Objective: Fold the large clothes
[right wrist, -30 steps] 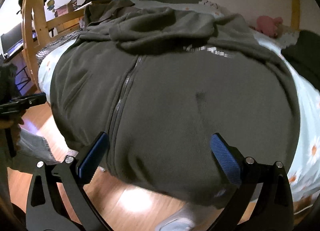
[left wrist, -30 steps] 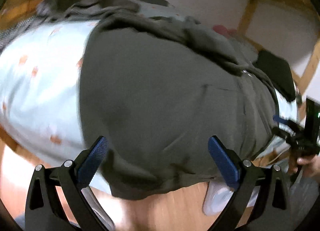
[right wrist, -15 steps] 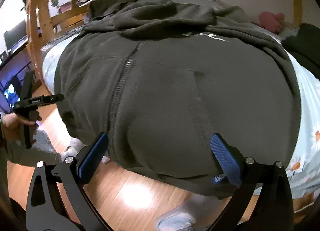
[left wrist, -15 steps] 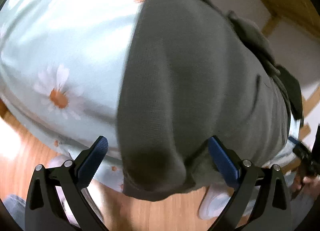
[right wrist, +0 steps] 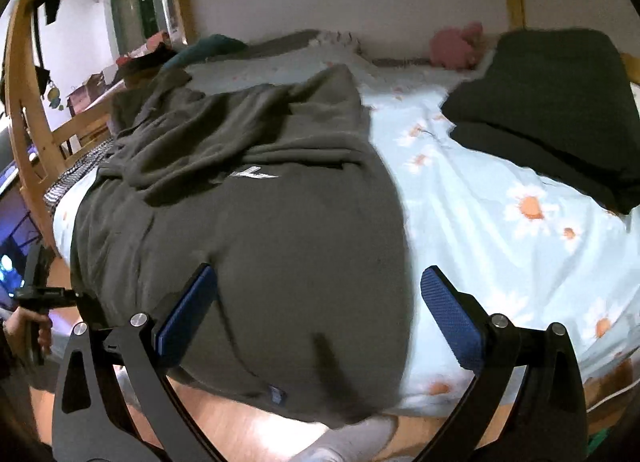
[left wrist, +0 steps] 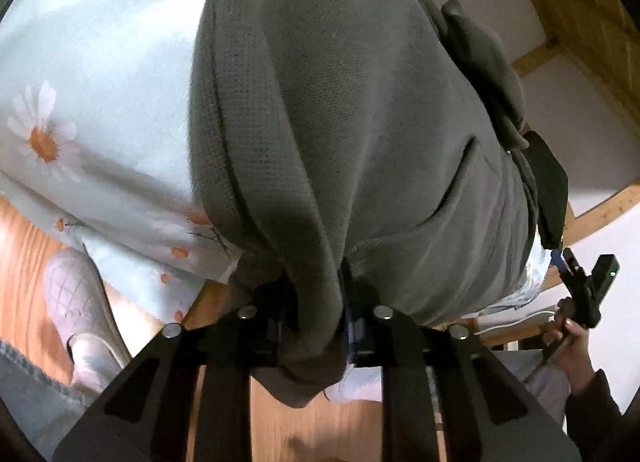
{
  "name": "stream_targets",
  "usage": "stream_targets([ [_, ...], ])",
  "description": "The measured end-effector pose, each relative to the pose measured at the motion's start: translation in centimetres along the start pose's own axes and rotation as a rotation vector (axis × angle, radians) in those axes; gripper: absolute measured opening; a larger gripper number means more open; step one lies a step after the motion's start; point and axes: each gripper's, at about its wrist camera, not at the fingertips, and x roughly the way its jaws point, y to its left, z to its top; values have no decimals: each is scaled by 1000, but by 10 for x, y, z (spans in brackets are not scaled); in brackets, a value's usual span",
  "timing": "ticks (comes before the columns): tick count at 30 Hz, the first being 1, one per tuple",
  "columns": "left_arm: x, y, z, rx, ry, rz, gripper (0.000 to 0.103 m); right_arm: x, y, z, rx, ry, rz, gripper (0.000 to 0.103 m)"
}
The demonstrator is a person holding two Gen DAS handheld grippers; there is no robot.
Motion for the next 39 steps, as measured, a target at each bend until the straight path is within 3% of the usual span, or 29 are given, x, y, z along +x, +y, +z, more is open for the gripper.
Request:
stream_targets([
  [4,-19,-14,-2,24,-4,-35,18,3,-43,-6,163,36,10,100],
  [6,-30,-25,-3,43,-23,-72,17,8,-46,-12,138,67,-20,100],
  [9,-43,-44,0,72,-40,-100,17,27,-29,-25,38,168,51,97],
  [13,-62,-70,5,117,-56,-114,17,61,-11,-46,-73,331,78,92],
  [16,-76,-82,10,123,-60,-128,17,63,-10,-49,-51,298,139,92],
  [19,-89,-90,14,118,-63,-155,17,61,-24,-49,64,283,236,91],
  [20,-92,-91,16,115,-64,-160,17,60,-32,-48,142,273,322,88],
  [23,-96,-94,21,127,-55,-158,16,61,-41,-51,264,257,458,82],
  [24,-94,-97,20,129,-51,-155,17,65,-42,-52,263,265,457,82],
  [26,-91,-98,22,135,-31,-133,17,72,-38,-55,167,271,361,67],
  [28,-84,-93,20,132,0,-86,17,71,-36,-56,155,264,350,67],
  [31,-69,-85,14,119,44,-30,17,73,-27,-57,163,252,351,80],
  [32,-64,-83,12,118,60,-14,17,75,-26,-57,196,255,345,79],
  [33,-61,-82,10,116,69,-7,17,75,-30,-53,240,265,370,70],
  [34,-59,-83,10,116,65,-9,17,77,-34,-52,313,283,454,21],
  [35,-61,-85,11,115,56,-23,17,79,-42,-49,400,302,562,10],
  [36,-63,-89,12,119,41,-46,17,75,-42,-45,425,270,666,10],
  [37,-66,-92,13,125,32,-62,17,71,-37,-41,391,250,681,10],
  [39,-69,-94,16,140,23,-70,17,76,-29,-39,346,281,622,10],
])
